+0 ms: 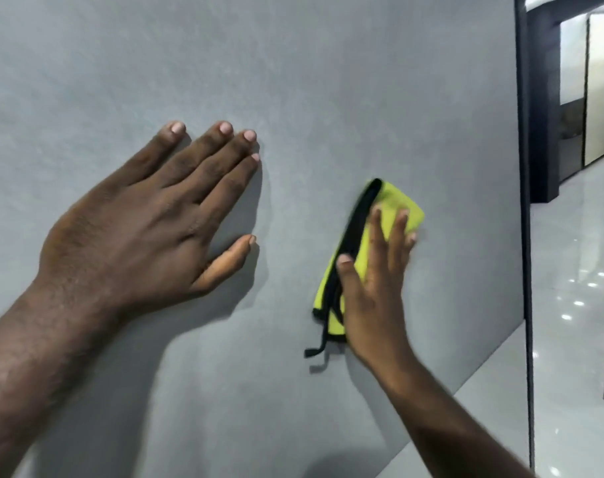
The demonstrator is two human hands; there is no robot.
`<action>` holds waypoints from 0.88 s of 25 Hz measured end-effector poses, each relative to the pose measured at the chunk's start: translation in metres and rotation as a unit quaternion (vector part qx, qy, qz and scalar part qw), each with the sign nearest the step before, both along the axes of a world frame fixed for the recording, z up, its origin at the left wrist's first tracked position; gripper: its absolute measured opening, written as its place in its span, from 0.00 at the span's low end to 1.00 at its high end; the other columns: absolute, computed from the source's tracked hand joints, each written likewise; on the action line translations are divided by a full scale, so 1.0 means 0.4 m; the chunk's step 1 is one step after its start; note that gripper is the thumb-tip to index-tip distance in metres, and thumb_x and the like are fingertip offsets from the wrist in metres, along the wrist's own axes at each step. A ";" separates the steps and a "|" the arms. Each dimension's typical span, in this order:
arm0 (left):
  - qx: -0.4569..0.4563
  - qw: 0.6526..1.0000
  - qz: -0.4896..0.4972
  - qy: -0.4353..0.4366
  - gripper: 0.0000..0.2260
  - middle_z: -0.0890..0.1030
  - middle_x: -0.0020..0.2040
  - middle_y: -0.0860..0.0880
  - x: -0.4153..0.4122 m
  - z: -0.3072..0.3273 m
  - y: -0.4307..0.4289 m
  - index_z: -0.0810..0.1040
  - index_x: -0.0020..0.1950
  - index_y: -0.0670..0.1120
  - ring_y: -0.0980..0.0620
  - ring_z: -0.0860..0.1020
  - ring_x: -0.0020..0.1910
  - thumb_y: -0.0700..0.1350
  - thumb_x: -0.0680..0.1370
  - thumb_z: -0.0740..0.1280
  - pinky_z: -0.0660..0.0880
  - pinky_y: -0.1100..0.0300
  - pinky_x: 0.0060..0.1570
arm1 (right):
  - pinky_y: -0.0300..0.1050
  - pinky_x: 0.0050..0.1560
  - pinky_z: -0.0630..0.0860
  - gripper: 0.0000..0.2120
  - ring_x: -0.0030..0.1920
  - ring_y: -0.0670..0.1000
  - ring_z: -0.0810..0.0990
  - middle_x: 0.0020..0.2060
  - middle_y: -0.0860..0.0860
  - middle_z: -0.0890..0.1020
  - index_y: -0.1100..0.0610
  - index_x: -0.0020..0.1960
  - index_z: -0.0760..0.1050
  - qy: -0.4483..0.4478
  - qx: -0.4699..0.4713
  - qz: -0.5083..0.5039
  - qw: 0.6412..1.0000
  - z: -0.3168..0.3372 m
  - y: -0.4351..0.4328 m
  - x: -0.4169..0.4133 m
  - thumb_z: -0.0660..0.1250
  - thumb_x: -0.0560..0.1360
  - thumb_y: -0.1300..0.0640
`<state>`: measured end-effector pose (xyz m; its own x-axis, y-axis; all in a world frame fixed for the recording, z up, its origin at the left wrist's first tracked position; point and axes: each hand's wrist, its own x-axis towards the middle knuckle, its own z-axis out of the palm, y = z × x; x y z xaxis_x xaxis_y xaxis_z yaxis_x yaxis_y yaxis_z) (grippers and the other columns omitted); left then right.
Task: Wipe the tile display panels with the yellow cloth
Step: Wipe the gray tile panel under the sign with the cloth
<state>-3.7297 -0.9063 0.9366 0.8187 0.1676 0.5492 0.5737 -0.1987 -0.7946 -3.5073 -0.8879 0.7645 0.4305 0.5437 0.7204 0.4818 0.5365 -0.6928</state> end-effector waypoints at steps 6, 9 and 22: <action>0.001 1.000 -0.001 0.000 0.34 0.62 0.87 0.41 0.003 -0.005 -0.013 0.63 0.86 0.38 0.41 0.61 0.86 0.59 0.86 0.59 0.59 0.37 0.83 | 0.49 0.78 0.53 0.36 0.86 0.49 0.39 0.84 0.37 0.37 0.36 0.85 0.48 -0.104 -0.015 -0.019 0.994 0.091 -0.029 0.120 0.65 0.85 0.47; 0.009 1.000 0.004 -0.001 0.34 0.62 0.86 0.41 0.005 -0.007 -0.015 0.64 0.85 0.38 0.40 0.62 0.85 0.59 0.85 0.60 0.60 0.37 0.83 | 0.58 0.78 0.67 0.38 0.86 0.50 0.47 0.85 0.36 0.40 0.34 0.84 0.52 -0.097 -0.044 -0.050 0.993 0.020 -0.091 0.079 0.69 0.82 0.46; 0.025 0.999 0.021 -0.019 0.34 0.63 0.86 0.41 0.008 -0.005 -0.031 0.66 0.84 0.37 0.41 0.63 0.85 0.59 0.86 0.62 0.63 0.39 0.82 | 0.54 0.58 0.82 0.41 0.86 0.51 0.47 0.85 0.37 0.40 0.33 0.85 0.46 -0.273 0.049 -0.052 0.959 0.028 -0.121 -0.012 0.68 0.82 0.44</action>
